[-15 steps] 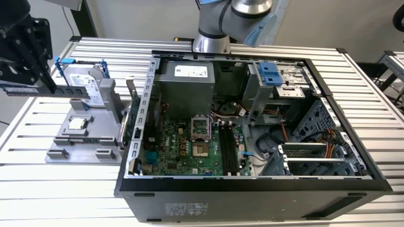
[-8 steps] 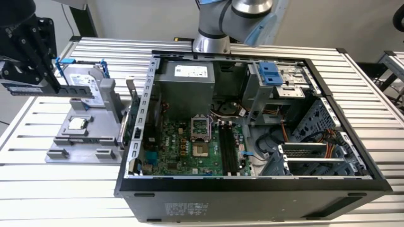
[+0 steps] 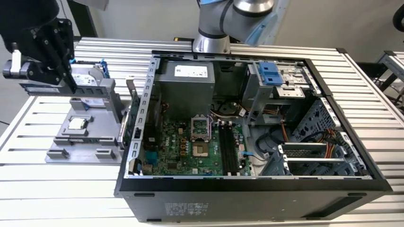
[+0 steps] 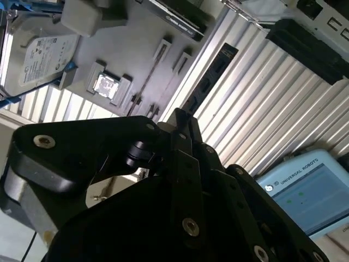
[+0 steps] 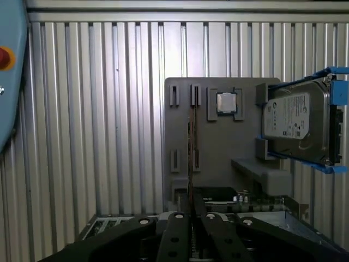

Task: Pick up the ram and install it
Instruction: 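Pick up the ram and move it above insertion slot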

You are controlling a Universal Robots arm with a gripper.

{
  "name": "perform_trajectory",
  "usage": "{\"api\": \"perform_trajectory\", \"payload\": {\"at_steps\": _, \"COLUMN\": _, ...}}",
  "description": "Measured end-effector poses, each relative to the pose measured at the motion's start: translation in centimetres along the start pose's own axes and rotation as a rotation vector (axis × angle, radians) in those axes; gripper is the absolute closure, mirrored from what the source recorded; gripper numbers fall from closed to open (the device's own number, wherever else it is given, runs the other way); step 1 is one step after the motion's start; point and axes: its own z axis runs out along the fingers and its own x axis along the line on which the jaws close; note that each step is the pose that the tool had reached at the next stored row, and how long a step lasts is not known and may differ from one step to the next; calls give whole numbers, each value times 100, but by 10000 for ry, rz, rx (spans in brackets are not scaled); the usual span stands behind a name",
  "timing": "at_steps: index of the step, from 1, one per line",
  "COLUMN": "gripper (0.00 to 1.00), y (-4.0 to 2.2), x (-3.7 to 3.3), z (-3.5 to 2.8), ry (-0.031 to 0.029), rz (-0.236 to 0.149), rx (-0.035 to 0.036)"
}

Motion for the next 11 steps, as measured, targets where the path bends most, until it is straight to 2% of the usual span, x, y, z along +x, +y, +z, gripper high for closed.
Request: {"api": "perform_trajectory", "payload": {"at_steps": 11, "gripper": 100, "y": -418, "x": -16, "z": -4, "ry": 3, "rz": 4, "rx": -59}}
